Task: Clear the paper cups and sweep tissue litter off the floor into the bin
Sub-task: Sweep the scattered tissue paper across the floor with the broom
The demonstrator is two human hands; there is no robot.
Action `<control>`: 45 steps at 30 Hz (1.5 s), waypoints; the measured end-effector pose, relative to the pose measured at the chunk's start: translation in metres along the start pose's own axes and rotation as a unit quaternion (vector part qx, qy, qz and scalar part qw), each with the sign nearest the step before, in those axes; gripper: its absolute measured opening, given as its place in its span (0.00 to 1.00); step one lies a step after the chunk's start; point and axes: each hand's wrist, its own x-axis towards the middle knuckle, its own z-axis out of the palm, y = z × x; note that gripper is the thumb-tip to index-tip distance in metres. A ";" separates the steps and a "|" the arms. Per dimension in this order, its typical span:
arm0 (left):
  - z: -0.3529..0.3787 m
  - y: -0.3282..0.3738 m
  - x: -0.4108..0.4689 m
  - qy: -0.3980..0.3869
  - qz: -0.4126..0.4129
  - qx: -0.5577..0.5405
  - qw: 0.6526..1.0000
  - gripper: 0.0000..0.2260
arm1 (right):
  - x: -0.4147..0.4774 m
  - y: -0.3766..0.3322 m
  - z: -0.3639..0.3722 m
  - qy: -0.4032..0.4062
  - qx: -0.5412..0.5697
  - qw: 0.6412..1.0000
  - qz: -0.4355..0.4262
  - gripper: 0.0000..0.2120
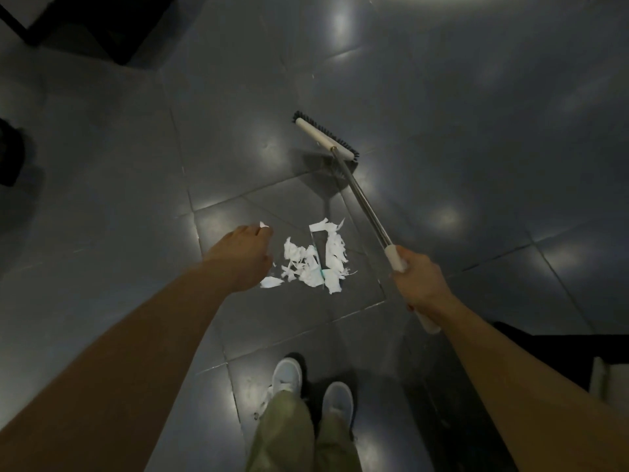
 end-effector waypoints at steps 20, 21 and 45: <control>-0.183 0.058 0.116 0.034 0.128 0.022 0.991 0.23 | 0.043 -0.089 -0.143 0.055 0.020 0.997 0.059 0.22; -0.200 0.065 0.121 0.047 0.135 0.025 0.989 0.22 | 0.045 -0.093 -0.158 0.062 0.021 0.996 0.061 0.22; -0.469 0.426 0.293 0.104 0.297 0.052 0.948 0.24 | 0.177 -0.032 -0.533 0.214 0.172 0.944 0.183 0.11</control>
